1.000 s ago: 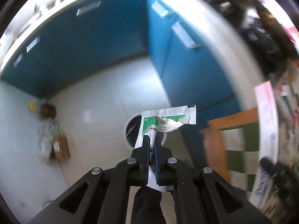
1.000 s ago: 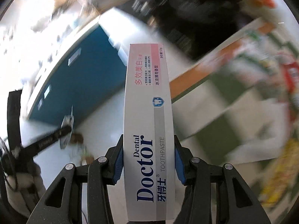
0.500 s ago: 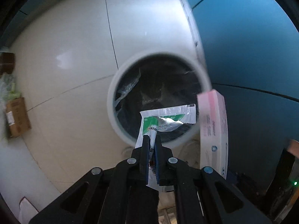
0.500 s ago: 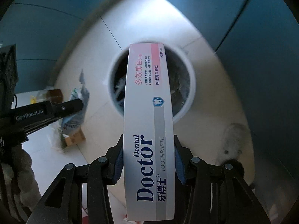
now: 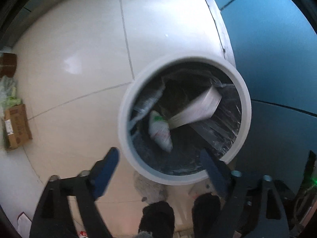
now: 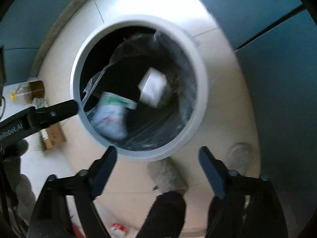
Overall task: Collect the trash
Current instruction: 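Withdraw both tools from the bin back toward the table, then grasp the yellow seasoning box with the right tool while the left tool grasps a white tissue, then carry the yellow box and tissue over the bin and open both tools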
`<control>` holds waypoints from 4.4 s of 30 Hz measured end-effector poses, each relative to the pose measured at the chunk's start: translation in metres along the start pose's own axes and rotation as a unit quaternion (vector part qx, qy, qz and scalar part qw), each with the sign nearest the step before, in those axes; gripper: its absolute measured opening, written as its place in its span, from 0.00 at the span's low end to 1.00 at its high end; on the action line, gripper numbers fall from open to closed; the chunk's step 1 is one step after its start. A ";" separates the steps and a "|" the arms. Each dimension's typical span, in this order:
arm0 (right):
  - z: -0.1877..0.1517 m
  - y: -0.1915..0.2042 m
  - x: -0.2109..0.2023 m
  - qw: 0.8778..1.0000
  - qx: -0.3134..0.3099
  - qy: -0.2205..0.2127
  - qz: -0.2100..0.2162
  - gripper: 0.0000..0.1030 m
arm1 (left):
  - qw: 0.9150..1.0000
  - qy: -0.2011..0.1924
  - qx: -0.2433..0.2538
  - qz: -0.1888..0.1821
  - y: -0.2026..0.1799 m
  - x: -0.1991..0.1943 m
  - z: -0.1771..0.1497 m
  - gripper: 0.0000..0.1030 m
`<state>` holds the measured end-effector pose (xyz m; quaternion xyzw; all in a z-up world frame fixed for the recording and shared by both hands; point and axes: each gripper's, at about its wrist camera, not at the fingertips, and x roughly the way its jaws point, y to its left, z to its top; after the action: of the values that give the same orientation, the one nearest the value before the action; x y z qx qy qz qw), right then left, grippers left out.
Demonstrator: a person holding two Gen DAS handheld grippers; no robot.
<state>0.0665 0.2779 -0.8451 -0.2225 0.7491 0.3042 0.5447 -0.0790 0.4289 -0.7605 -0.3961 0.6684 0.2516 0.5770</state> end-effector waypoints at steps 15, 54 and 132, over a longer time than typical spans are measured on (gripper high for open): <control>-0.033 0.032 -0.114 0.991 -0.046 -0.094 -0.082 1.00 | 0.989 -0.104 -0.001 0.104 -0.004 -0.129 -0.073 1.00; -0.284 -0.205 -0.585 0.928 0.249 -0.277 -0.035 1.00 | 0.936 -0.264 0.221 0.067 -0.313 -0.474 -0.231 1.00; 0.028 0.002 0.021 0.999 -0.039 0.000 0.025 0.74 | 0.996 0.059 -0.024 -0.066 0.016 0.049 0.007 0.97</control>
<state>0.0779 0.2983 -0.8704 -0.2246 0.7421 0.3469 0.5276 -0.0887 0.4319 -0.8113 -0.4667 0.6676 0.2052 0.5426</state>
